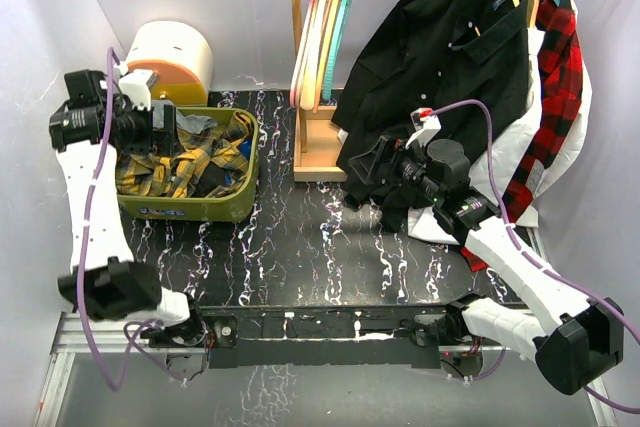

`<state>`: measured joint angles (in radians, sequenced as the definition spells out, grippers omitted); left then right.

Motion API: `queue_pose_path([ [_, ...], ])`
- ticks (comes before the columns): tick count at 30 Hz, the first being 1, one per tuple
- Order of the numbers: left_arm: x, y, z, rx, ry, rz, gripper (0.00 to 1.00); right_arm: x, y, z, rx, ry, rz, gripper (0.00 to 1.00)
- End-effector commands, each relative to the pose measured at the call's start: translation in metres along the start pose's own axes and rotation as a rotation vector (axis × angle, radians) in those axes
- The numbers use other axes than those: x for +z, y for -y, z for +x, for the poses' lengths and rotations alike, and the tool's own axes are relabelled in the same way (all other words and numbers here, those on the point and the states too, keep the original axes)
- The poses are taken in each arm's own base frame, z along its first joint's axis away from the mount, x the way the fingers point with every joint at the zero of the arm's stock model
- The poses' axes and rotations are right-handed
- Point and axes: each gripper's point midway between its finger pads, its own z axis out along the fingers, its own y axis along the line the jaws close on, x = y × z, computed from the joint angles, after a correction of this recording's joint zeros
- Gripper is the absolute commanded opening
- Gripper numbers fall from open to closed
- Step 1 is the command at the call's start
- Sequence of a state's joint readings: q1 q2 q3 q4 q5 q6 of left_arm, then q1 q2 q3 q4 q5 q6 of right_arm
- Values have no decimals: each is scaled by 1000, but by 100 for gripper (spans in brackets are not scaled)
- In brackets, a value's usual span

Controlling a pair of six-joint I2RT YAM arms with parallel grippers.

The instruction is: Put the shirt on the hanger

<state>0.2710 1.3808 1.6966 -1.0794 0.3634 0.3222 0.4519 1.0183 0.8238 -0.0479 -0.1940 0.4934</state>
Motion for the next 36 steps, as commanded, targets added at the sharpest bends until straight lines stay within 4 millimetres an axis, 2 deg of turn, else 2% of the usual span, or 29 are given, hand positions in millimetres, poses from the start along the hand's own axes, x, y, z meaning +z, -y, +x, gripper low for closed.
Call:
queue_pose_path([
  [1, 35, -16, -14, 8, -44, 23, 97, -7, -24, -36, -50, 109, -69, 98],
  [5, 77, -30, -17, 57, -107, -41, 90, -8, -23, -37, -50, 111, -63, 98],
  [11, 134, -25, -4, 223, -221, -165, 81, -8, -22, -36, -57, 106, -59, 98],
  [17, 155, -43, 12, 234, -287, -281, 73, -6, -16, -33, -66, 102, -40, 98],
  [21, 160, -42, 23, 246, -301, -276, 70, -2, -16, -29, -64, 88, -53, 98],
  [22, 160, -41, 25, 247, -302, -270, 66, -1, -17, -28, -62, 86, -58, 98],
  [24, 159, -36, 29, 248, -307, -242, 55, 0, -18, -27, -60, 82, -65, 98],
  [25, 157, -33, 31, 248, -310, -225, 47, 0, -18, -26, -59, 78, -66, 98],
  [28, 149, -20, 30, 253, -300, -156, 0, 1, -18, -27, -58, 77, -66, 98],
  [30, 137, -9, 23, 251, -272, -110, 0, 2, -18, -26, -59, 73, -70, 98],
  [32, 115, 13, 7, 256, -201, -14, 0, 1, -21, -23, -69, 64, -92, 98],
  [34, 76, 36, -20, 273, -69, 55, 0, 0, -32, -19, -90, 52, -163, 98],
  [36, 36, 61, -39, 312, 57, 139, 0, -7, -53, -17, -127, 64, -288, 96],
])
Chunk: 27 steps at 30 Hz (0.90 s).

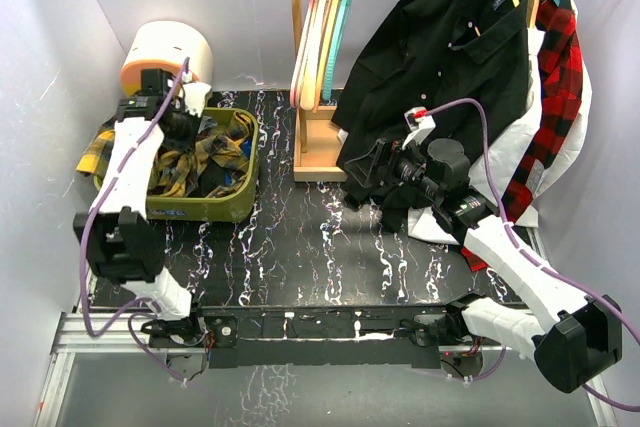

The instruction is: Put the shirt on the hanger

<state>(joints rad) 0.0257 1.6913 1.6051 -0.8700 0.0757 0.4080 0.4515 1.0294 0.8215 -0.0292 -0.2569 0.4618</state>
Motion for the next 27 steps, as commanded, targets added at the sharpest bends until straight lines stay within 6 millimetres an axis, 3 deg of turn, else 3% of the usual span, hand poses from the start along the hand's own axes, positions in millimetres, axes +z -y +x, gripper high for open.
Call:
queue_pose_path([
  [1, -140, 55, -48, 113, 399, 186, 0, -10, -53, -23, -108, 111, -278, 96],
  [3, -173, 76, -44, 162, 454, 264, 0, -15, -73, -28, -142, 177, -359, 97],
  [6, -209, 91, -43, 211, 531, 298, 0, -11, -95, -36, -238, 251, -387, 98],
  [14, -273, 92, -54, 273, 689, 224, 0, -6, -151, -53, -530, 477, -510, 98],
  [21, -290, 99, -58, 294, 741, 244, 0, 28, -200, -50, -569, 418, -687, 98],
  [27, -291, 102, -53, 298, 740, 247, 0, 68, -227, -44, -573, 425, -669, 98],
])
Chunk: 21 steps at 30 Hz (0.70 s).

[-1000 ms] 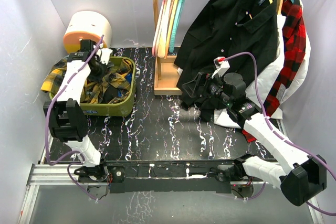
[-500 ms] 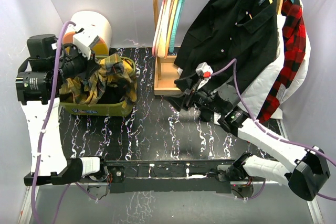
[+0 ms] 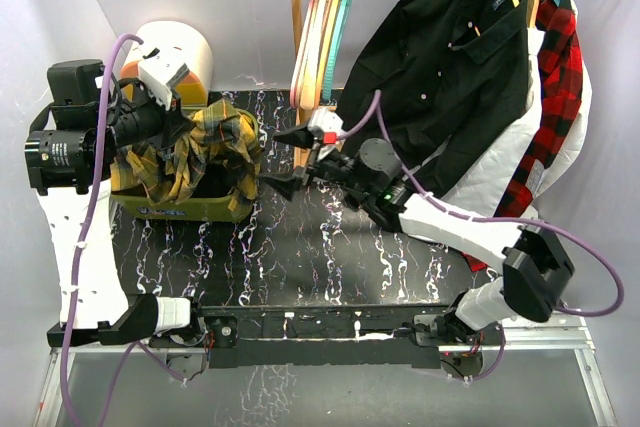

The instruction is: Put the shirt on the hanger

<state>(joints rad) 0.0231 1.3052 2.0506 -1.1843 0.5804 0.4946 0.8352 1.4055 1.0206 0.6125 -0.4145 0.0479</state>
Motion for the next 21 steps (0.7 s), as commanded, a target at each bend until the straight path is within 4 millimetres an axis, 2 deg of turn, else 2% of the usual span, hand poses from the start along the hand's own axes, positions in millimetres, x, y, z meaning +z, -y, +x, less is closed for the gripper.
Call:
queue_pose_path([
  [1, -13, 13, -15, 45, 71, 22, 0, 33, -1, -34, -61, 119, 9, 98],
  [4, -9, 11, -8, 35, 52, 22, 0, 49, -3, -25, -23, 110, -26, 93],
  [6, -4, 13, -4, 24, 44, 38, 0, 56, -7, -21, -14, 114, -58, 81],
  [7, -2, 15, -2, 16, 42, 56, 0, 59, -5, -20, -6, 113, -53, 68],
  [10, 10, 20, 9, -21, 23, 118, 0, 66, 14, -12, -11, 62, 35, 14],
  [11, 19, 20, 18, -46, 3, 135, 0, 62, 25, -13, -13, 50, 100, 9],
  [12, 25, 18, 25, -69, -12, 135, 0, 53, 36, -8, -14, 34, 163, 8],
  [13, 33, 14, 32, -102, -28, 125, 12, 42, 44, -9, -18, 36, 210, 8],
  [14, 41, 9, 39, -125, -45, 116, 36, 30, 51, -11, -20, 36, 255, 8],
  [15, 46, 7, 46, -154, -62, 116, 68, 15, 57, -16, -22, 37, 302, 8],
  [16, 49, 11, 50, -183, -70, 148, 91, 0, 59, -20, -26, 37, 336, 8],
  [17, 50, 18, 53, -199, -78, 201, 96, -16, 61, -21, -26, 29, 373, 8],
  [19, 47, 33, 51, -219, -78, 302, 97, -46, 60, -17, -20, -4, 430, 8],
  [21, 43, 42, 51, -224, -87, 354, 97, -74, 52, -3, 13, -60, 455, 8],
])
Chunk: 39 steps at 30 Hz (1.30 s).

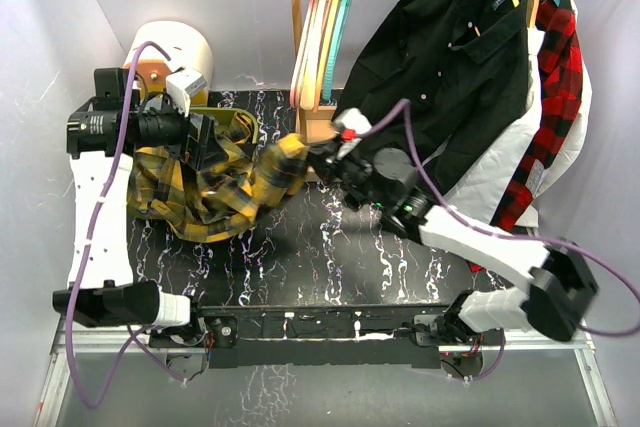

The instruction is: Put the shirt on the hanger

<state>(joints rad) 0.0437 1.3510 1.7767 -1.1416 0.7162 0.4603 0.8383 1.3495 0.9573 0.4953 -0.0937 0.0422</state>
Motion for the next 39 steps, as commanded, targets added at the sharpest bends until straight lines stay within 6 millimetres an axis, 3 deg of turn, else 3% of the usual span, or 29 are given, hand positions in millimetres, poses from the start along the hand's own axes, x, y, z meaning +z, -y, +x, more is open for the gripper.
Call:
queue_pose_path([
  [1, -11, 35, -3, 1, 22, 164, 97, -56, 18, -17, 23, 20, 141, 8],
  [3, -5, 32, 8, -37, -32, 178, 97, -78, 20, 8, 70, -41, 171, 14],
  [4, -3, 30, 15, -54, -66, 177, 97, -87, 21, 21, 90, -63, 187, 23],
  [7, 2, 21, 43, -100, -176, 151, 97, -107, 28, 46, 123, -115, 244, 94],
  [8, 4, 18, 52, -109, -206, 135, 97, -112, 33, 50, 133, -126, 279, 98],
  [12, -2, 16, 54, -98, -216, 89, 97, -126, 43, 37, 53, -85, 320, 98],
  [16, -19, 38, 22, -54, -106, 136, 97, -133, 36, -12, -50, 101, 263, 98],
  [19, -37, 59, 5, 20, -12, 154, 97, -132, 10, -28, -118, 162, 107, 98],
  [23, -54, 74, -7, 61, 61, 155, 97, -114, -38, -17, -248, 105, -213, 98],
  [26, -82, 85, -28, 124, 171, 105, 97, -85, -66, -5, -370, 14, -452, 98],
  [28, -102, 81, -40, 167, 221, 5, 97, -51, -69, -15, -452, 13, -525, 99],
  [31, -135, 43, -59, 78, 334, -341, 97, -6, -73, -41, -496, 79, -606, 98],
  [33, -168, 11, -59, 19, 399, -634, 97, 19, -81, -52, -511, 109, -683, 98],
  [37, -218, -18, -44, -54, 437, -989, 97, 66, -91, -59, -474, 113, -802, 98],
  [39, -235, -29, -31, -66, 397, -1117, 97, 84, -98, -47, -405, 86, -883, 98],
])
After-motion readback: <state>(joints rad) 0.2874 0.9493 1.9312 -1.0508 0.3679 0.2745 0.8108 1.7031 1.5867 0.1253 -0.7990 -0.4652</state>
